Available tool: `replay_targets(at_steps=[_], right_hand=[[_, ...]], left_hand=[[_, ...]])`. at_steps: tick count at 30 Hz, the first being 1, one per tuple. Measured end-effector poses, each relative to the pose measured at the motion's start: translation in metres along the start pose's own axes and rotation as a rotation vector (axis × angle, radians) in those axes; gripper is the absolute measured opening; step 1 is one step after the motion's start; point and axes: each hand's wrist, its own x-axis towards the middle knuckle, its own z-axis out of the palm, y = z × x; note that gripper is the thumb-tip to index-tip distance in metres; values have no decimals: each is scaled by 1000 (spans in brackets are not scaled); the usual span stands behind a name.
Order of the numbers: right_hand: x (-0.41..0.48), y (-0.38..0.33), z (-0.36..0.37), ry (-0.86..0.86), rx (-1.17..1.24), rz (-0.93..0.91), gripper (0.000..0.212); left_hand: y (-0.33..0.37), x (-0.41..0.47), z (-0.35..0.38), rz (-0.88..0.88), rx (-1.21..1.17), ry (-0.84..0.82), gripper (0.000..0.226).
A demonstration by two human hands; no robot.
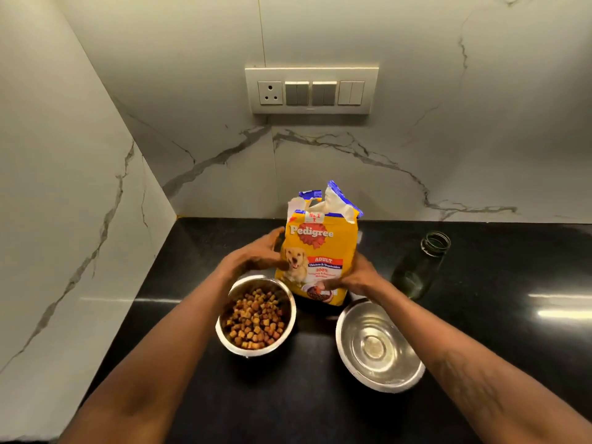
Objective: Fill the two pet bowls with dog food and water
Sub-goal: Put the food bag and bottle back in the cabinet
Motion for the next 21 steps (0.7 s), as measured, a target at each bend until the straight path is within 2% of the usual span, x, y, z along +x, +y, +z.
replay_targets(at_steps=[4, 7, 11, 15, 17, 21], right_hand=[[7, 3, -1, -73, 65, 54, 88], [7, 8, 1, -112, 28, 77, 89], [17, 5, 0, -19, -30, 120, 92], [13, -9, -12, 66, -38, 36, 73], [6, -17, -19, 116, 2, -39, 72], [-16, -35, -42, 201, 112, -177, 74]], left_hand=[[-6, 14, -6, 24, 31, -152, 101], [-20, 31, -9, -21, -26, -193, 98], [-22, 39, -1, 1, -120, -132, 71], [-11, 23, -3, 63, -206, -79, 52], [2, 11, -7, 107, -236, -39, 53], [38, -15, -12, 168, -240, 64, 70]])
